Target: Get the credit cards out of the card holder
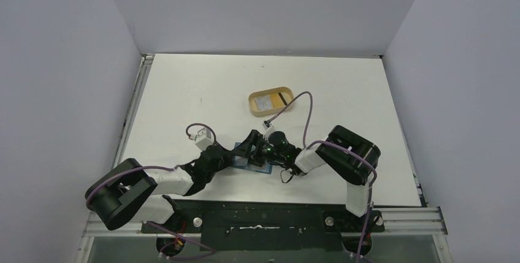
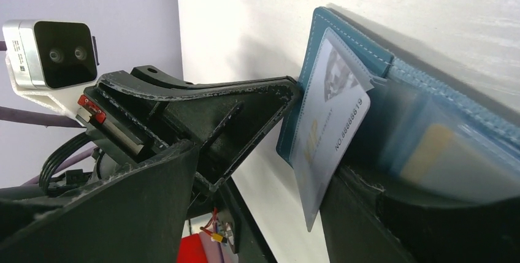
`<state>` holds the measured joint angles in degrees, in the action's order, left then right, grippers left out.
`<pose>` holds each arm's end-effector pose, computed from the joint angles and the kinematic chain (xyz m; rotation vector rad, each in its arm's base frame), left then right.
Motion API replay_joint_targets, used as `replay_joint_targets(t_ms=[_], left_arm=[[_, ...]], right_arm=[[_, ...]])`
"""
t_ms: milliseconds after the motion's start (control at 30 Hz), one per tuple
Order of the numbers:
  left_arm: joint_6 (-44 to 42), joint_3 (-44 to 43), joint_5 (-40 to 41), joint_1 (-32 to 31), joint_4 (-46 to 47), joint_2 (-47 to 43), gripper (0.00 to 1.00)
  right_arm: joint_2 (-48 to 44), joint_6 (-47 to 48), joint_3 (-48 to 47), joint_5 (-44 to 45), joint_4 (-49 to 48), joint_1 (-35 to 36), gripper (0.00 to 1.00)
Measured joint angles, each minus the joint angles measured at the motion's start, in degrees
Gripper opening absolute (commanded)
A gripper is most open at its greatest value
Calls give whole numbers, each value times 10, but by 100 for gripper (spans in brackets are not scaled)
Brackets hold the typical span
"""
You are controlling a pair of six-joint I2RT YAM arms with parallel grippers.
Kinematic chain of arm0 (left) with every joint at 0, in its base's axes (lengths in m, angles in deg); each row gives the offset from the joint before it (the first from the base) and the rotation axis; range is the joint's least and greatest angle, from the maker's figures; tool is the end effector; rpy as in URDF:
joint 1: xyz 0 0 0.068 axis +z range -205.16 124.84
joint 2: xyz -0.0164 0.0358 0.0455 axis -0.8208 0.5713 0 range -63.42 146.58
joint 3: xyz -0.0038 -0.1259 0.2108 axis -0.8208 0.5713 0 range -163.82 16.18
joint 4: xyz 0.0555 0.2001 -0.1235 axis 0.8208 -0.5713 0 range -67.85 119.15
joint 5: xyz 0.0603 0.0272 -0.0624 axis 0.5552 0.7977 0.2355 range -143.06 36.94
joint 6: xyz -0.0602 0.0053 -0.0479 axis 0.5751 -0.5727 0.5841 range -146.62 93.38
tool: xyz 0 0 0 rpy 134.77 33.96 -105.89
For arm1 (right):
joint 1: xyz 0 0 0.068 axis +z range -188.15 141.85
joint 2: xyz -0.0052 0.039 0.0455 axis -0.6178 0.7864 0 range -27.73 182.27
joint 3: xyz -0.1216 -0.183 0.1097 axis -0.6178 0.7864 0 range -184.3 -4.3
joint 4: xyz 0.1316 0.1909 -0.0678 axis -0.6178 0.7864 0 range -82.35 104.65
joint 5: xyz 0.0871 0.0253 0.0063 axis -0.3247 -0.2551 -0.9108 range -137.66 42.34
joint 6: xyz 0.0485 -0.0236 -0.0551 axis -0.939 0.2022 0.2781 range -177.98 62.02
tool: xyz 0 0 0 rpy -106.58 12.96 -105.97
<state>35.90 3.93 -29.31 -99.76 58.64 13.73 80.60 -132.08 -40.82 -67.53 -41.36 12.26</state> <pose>0.1795 -0.1400 0.0885 -0.5749 2.1223 -0.6347 0.2033 0.2809 0.0909 0.2183 2.3948 1.5992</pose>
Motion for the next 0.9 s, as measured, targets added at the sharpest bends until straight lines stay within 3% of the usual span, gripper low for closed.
replay_joint_targets(t_ms=[533, 900], left_arm=[[1, 0, 1, 0, -1, 0, 0], [3, 0, -1, -4, -1, 0, 0]], right_arm=[[-1, -6, -14, -20, 10, 3, 67], [-67, 16, 34, -21, 53, -5, 59]])
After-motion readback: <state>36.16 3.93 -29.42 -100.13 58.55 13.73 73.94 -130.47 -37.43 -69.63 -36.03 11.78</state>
